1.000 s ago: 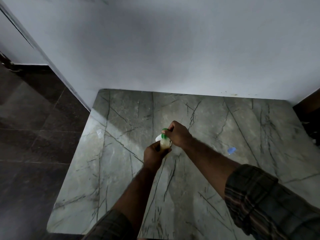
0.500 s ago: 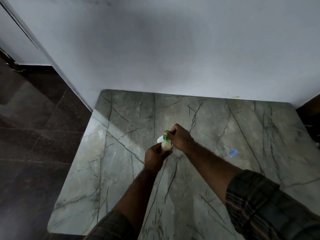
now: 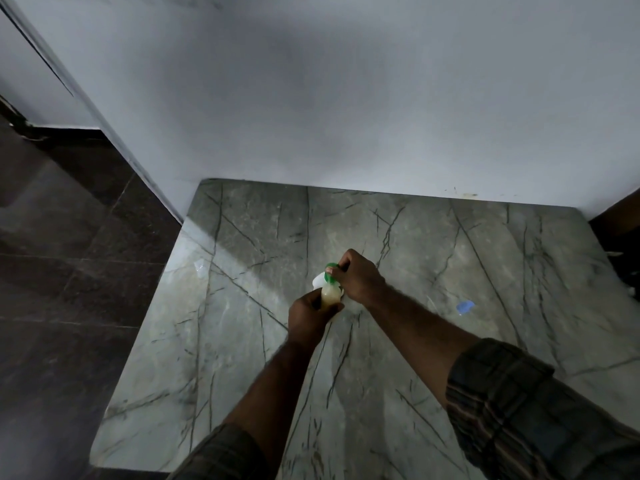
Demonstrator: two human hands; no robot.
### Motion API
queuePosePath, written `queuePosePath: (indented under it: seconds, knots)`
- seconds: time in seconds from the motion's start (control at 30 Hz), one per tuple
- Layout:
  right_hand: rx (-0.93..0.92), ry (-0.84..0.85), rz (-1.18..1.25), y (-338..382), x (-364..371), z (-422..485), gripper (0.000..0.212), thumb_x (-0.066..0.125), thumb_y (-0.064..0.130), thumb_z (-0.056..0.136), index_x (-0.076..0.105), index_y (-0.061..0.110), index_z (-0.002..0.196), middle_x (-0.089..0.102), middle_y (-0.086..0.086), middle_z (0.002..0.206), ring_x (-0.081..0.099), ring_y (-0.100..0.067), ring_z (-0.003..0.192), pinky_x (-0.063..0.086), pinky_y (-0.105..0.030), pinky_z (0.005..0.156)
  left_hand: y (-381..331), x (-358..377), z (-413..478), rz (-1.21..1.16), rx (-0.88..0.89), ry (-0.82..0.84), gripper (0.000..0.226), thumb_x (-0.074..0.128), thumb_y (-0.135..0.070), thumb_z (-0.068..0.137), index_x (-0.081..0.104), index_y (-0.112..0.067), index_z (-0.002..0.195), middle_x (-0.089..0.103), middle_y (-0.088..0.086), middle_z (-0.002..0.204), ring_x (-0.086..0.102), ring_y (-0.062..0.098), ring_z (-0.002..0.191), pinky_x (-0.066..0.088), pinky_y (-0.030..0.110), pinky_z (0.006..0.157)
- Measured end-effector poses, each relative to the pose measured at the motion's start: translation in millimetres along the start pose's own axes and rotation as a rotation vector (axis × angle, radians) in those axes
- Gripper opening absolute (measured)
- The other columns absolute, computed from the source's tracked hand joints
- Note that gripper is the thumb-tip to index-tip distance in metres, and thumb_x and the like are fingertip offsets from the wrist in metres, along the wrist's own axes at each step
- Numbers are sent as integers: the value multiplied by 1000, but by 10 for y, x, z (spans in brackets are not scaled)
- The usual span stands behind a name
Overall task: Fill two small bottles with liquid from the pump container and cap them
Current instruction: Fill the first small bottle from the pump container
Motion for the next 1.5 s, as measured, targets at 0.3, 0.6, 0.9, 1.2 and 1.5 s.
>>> queuePosePath:
  seconds: [0.3,0.6,0.9,1.2,1.5]
  knots:
    - [-17,3,-16,-14,2,53,33,63,42,92,58,11,103,66,-6,99,62,-24,94,51,-42,88,-34,-12,-6,-6,19,-10,49,86,-29,75,72,-17,120,77,2,104,72,18,97,59,45,90]
    - [-16,1,-7,-24,-3,102,33,65,42,91,59,12,101,68,-6,100,63,-22,93,52,-39,84,-23,18,-9,-35,15,-6,49,85,-28,76,70,-16,122,77,3,105,72,20,98,59,45,91]
    - [-17,-2,-8,-47,10,91,29,64,45,91,55,17,93,65,-2,94,63,-22,92,53,-41,87,1,29,-22,-42,23,-7,49,85,-29,76,71,-20,122,77,-1,106,72,16,99,59,44,92]
    - [-16,-25,85,-53,-10,101,32,68,39,90,58,12,103,64,-3,96,60,-18,89,45,-29,73,-2,26,-39,-71,44,-29,46,85,-26,77,71,-20,121,77,-3,105,72,13,99,60,43,91]
    - [-35,-27,68,-40,59,136,30,62,38,93,64,11,105,71,-8,105,63,-19,90,50,-30,77,-35,-17,-17,-38,65,-20,47,84,-26,78,69,-20,122,76,-3,107,71,13,100,59,40,92]
Point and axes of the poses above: each hand's wrist, its own z-axis towards the middle knuckle, its own x-axis out of the palm, y = z × x, the point moved 3 cm from there along z, towards the middle knuckle
